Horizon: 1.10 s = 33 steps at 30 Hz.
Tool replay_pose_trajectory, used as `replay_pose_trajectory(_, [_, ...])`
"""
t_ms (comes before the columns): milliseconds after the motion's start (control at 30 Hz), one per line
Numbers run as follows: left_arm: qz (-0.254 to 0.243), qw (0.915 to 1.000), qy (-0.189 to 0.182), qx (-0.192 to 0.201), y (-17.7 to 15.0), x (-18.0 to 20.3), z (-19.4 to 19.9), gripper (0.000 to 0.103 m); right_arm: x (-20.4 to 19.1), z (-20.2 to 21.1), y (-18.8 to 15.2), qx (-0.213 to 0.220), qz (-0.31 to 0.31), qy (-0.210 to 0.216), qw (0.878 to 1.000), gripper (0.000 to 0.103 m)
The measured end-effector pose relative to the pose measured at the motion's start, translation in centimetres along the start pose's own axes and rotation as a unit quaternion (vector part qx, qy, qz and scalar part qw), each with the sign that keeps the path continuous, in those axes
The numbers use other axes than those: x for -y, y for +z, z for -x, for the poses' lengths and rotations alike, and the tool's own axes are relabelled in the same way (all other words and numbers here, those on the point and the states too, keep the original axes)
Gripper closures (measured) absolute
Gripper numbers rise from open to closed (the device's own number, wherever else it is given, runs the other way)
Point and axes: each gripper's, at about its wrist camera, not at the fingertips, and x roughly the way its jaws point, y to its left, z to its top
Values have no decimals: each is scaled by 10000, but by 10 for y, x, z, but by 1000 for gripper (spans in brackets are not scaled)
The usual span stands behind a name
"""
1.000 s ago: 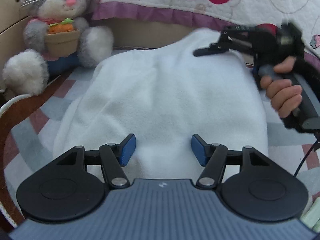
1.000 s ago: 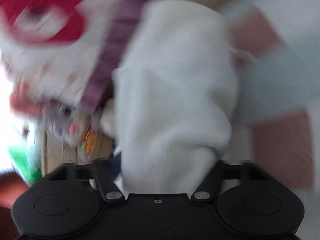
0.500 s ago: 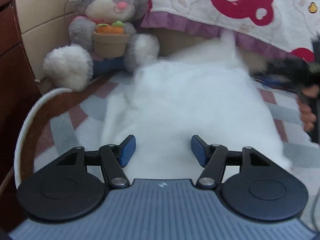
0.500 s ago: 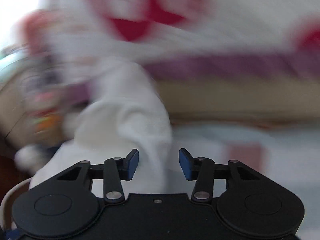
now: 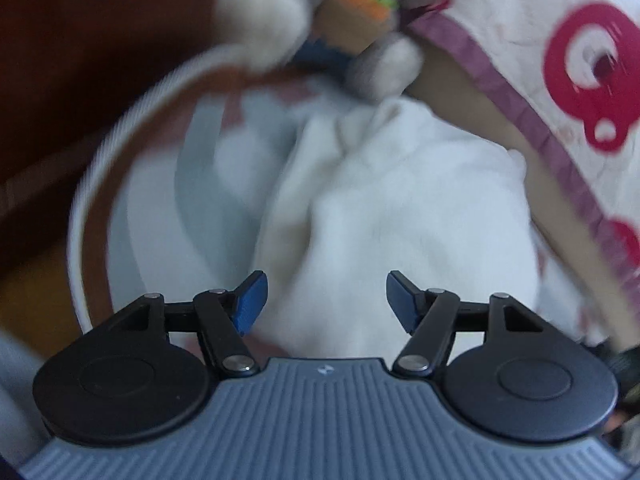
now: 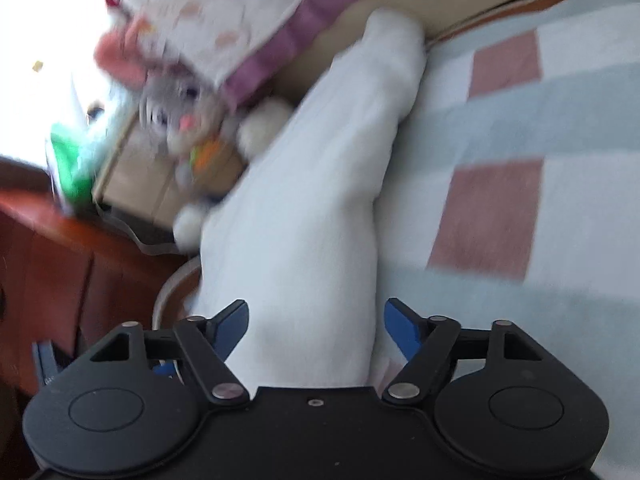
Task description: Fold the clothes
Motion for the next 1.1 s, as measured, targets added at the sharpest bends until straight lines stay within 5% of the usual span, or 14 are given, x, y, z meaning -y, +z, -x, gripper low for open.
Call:
replay_pose_trajectory(167, [457,9980,135,-407,-20,-11,-15,36,-7,-26,-5,19,-95,-66,9999,15])
replay_pose_trajectory(233, [794,9953,-117,-550,-28,-18,-23,36,-11,-28,-7,97,43,-135,9999,13])
replay_pose_trajectory(400, [1599,9842,-751,-81,-37,-35,-39,29,-12,-34,-9,177,-48,-113,9998,10])
replay_pose_trajectory(467, [1715,9820,-767,174,-33,-39,-45,30,-10,-34,-12,122,-155,-73,9998,18])
replay_pose_trajectory(500, [1708,9819,-770,285,-30,-39,-48,47,-7,-35,-11,20,-364,41,9993,31])
replay_pose_trajectory(567, [1278,9873,-823,460,-15,-29,-41,76,-3,-33,-7,-341,-1094,469,9923,42])
replay_pose_trajectory(700, [-182,9919,-618,1098,13,9,0,77,-12,-29,-1,-1092,-2037,996,9678,48])
replay_pose_trajectory(833, [-1129,9876,392,1022,23,31,-1,77,-25,-43,-13,-1643,-1018,213,9809,40])
replay_pose_trajectory(933, [-1755,9693,1517,815,15,41,-15,74,-31,-49,-27,-1987,-236,-219,9795,39])
replay_pose_trajectory(1100, [-2191,9538,1186,1679,19,65,9,72,-55,-2,-11,-1188,1211,-74,9855,39])
